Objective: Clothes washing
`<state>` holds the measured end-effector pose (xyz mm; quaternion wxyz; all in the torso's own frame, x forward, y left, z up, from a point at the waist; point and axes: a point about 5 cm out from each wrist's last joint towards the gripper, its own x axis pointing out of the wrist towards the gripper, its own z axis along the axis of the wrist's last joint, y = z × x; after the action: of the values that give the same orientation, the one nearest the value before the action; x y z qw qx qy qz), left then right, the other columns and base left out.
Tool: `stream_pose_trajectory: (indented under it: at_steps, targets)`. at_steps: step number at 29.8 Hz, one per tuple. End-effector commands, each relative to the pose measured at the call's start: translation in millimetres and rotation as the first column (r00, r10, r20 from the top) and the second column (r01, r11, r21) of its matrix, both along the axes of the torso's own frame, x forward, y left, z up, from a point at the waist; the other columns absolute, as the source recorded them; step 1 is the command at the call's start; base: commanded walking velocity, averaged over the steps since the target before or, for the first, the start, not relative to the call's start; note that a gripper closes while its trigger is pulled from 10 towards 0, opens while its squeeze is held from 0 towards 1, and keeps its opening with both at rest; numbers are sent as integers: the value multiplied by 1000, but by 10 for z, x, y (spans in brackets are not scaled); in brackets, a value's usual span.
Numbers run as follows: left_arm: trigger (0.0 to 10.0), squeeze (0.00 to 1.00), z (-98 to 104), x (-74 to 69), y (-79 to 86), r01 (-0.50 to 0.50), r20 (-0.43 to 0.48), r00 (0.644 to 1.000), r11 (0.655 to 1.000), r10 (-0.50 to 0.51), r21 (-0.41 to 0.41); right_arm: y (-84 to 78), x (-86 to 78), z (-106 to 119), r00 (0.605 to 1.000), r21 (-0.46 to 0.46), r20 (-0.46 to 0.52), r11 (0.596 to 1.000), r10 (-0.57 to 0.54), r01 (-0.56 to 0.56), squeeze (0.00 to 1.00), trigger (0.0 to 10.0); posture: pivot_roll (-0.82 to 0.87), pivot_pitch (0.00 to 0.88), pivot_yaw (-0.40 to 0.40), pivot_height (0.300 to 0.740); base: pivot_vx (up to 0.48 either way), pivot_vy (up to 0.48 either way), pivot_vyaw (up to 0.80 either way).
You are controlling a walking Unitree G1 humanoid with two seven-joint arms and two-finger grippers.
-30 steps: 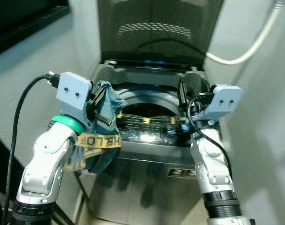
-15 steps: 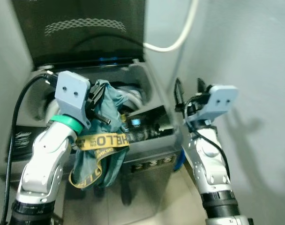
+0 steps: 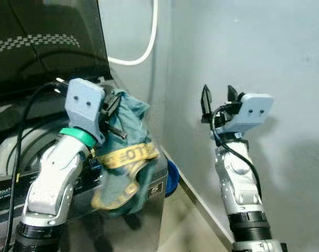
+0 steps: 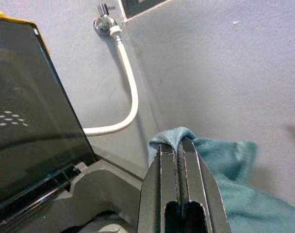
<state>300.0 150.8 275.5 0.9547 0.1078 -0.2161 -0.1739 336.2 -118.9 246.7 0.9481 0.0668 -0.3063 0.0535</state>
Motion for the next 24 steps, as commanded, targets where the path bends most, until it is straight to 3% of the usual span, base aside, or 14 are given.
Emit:
stream_pose_trajectory:
  at_steps: [1,9,17,20,21,24]
  targets:
    - [10000,0,-10,-6,62,-31,-4,1000,1000,31,1,77,-5,-20,1000,-5,-4,999,31,-31,0,10000,91,18,49,731,0,480,0]
    - [10000,0,4,-16,57,-33,11,999,999,33,5,119,-13,-18,998,-10,1,998,58,-58,0,10000,90,17,49,731,0,60,0]
    - [10000,0,77,50,60,-71,40,997,997,71,-1,277,-54,88,984,-62,51,984,172,-169,0,10000,91,16,50,731,0,0,0]
    - [10000,0,212,143,123,-194,133,973,981,188,29,461,-65,333,949,-125,132,955,286,-270,0,10000,90,17,53,731,0,0,0]
    - [10000,0,212,143,123,-194,133,973,981,188,29,461,-65,333,949,-125,132,955,286,-270,0,10000,90,17,53,731,0,0,0]
    - [10000,0,328,148,242,-313,209,928,950,309,-18,662,-40,556,908,-179,184,921,377,-346,0,10000,87,26,49,731,0,0,0]
